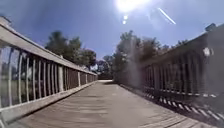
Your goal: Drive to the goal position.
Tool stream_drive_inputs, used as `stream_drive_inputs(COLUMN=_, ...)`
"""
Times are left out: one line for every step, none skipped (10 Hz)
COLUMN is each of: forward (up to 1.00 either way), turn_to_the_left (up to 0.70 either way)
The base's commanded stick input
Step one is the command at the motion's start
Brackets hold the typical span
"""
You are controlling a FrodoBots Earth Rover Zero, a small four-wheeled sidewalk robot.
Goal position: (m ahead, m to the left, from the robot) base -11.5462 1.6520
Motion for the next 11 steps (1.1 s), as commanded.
stream_drive_inputs(forward=0.44, turn_to_the_left=0.02)
stream_drive_inputs(forward=0.44, turn_to_the_left=0.02)
stream_drive_inputs(forward=0.44, turn_to_the_left=0.22)
stream_drive_inputs(forward=0.44, turn_to_the_left=0.27)
stream_drive_inputs(forward=0.44, turn_to_the_left=0.08)
stream_drive_inputs(forward=0.44, turn_to_the_left=0.04)
stream_drive_inputs(forward=0.44, turn_to_the_left=0.03)
stream_drive_inputs(forward=0.44, turn_to_the_left=0.02)
stream_drive_inputs(forward=0.44, turn_to_the_left=0.02)
stream_drive_inputs(forward=0.44, turn_to_the_left=0.02)
stream_drive_inputs(forward=0.44, turn_to_the_left=0.02)
